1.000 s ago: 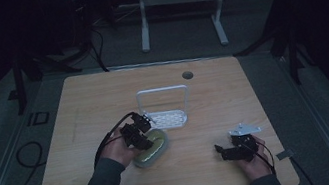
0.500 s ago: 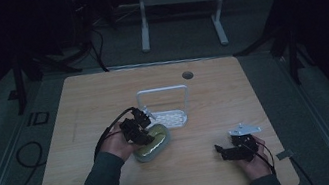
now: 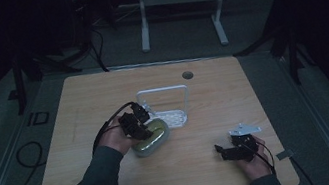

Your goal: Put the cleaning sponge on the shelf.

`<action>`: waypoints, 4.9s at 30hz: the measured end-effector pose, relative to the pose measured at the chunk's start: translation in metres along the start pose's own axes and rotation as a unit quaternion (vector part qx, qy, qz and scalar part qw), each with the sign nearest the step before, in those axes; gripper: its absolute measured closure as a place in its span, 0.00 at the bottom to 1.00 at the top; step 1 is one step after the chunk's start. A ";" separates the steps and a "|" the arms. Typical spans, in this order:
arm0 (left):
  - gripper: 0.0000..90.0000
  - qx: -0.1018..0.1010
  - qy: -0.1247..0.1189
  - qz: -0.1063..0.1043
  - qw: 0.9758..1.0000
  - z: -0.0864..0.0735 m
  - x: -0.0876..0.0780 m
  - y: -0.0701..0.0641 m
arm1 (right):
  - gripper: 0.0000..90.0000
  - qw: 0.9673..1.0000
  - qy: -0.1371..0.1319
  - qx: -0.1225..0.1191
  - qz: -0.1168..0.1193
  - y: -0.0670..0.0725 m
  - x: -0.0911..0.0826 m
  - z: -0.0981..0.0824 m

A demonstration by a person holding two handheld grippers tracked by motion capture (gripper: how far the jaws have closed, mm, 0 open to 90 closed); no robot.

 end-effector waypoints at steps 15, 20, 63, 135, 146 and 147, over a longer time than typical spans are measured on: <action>0.80 0.019 -0.006 0.009 1.000 0.010 -0.006 0.013 | 0.20 1.000 0.000 -0.001 0.000 0.000 0.000 0.000; 0.80 0.030 -0.005 0.007 1.000 0.013 -0.006 0.016 | 0.20 1.000 0.000 -0.001 0.000 0.000 0.000 0.000; 0.80 0.151 -0.022 0.026 0.988 0.040 0.004 0.018 | 0.20 1.000 0.000 -0.001 0.000 0.000 0.000 0.000; 0.79 0.293 -0.024 0.052 0.955 0.076 0.050 0.006 | 0.20 1.000 0.000 -0.001 0.001 0.000 0.000 0.000; 0.79 0.301 -0.027 0.056 0.952 0.078 0.057 0.005 | 0.20 1.000 0.000 -0.001 0.001 0.000 0.000 0.000; 0.79 0.302 -0.026 0.058 0.951 0.078 0.057 0.005 | 0.20 1.000 0.000 -0.001 0.001 0.000 0.000 0.000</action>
Point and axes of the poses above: each handheld gripper's, and its own axes: x roughly forward along the jaws, z roughly out of its top, y roughly to its left, the point moved 2 cm from there along x, roughly forward along the jaws, and after that the axes turned 12 degrees about z, right-handed, at the moved point
